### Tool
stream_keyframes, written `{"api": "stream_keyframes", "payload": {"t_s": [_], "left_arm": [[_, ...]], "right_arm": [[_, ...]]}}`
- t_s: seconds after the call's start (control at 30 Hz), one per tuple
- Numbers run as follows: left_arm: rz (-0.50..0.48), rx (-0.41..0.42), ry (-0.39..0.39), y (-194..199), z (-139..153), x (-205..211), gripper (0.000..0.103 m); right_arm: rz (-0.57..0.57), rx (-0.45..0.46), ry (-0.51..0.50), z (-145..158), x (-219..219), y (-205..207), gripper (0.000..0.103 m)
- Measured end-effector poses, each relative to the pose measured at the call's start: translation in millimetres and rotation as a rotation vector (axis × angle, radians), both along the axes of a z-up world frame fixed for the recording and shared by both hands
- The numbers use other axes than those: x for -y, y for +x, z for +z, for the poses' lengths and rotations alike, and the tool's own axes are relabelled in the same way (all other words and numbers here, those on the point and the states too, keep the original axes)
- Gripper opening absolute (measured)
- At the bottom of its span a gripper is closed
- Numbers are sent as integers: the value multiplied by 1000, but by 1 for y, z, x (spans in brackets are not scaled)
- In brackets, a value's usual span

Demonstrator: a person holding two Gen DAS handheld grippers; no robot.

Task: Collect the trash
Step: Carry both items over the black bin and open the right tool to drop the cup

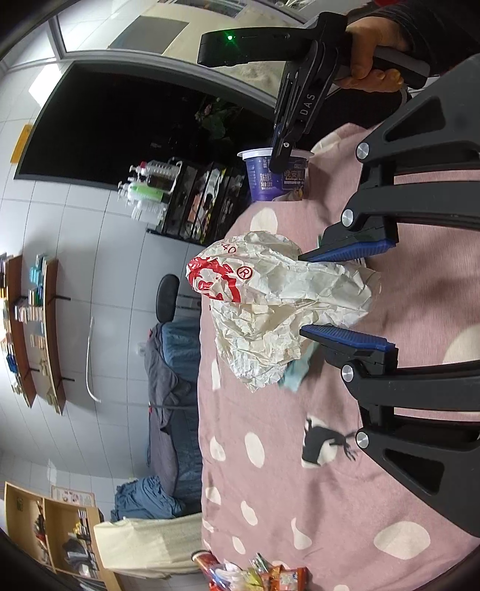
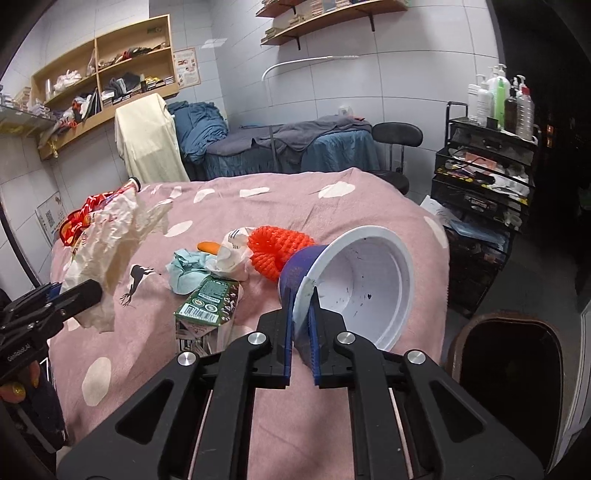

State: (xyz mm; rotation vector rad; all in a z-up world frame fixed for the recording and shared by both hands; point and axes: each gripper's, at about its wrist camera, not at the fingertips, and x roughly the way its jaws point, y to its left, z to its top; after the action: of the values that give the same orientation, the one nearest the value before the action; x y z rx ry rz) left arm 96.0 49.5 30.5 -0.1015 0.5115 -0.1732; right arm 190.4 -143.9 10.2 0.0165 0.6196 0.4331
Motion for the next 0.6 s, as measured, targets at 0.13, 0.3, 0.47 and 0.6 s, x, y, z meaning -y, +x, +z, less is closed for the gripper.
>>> {"api": "stream_keyframes", "payload": {"t_s": [0.13, 0.3, 0.47, 0.6], "left_arm": [[-60, 12, 10, 2, 4, 23, 33], [-138, 31, 18, 3, 8, 54, 33], [-198, 42, 18, 6, 10, 80, 33], [-241, 42, 24, 9, 9, 99, 33]], "right_arm": [[-53, 16, 16, 4, 24, -18, 9], [-137, 20, 34, 6, 59, -35, 9], [-231, 3, 47, 1, 97, -45, 9], [-294, -21, 56, -8, 123, -50, 9]]}}
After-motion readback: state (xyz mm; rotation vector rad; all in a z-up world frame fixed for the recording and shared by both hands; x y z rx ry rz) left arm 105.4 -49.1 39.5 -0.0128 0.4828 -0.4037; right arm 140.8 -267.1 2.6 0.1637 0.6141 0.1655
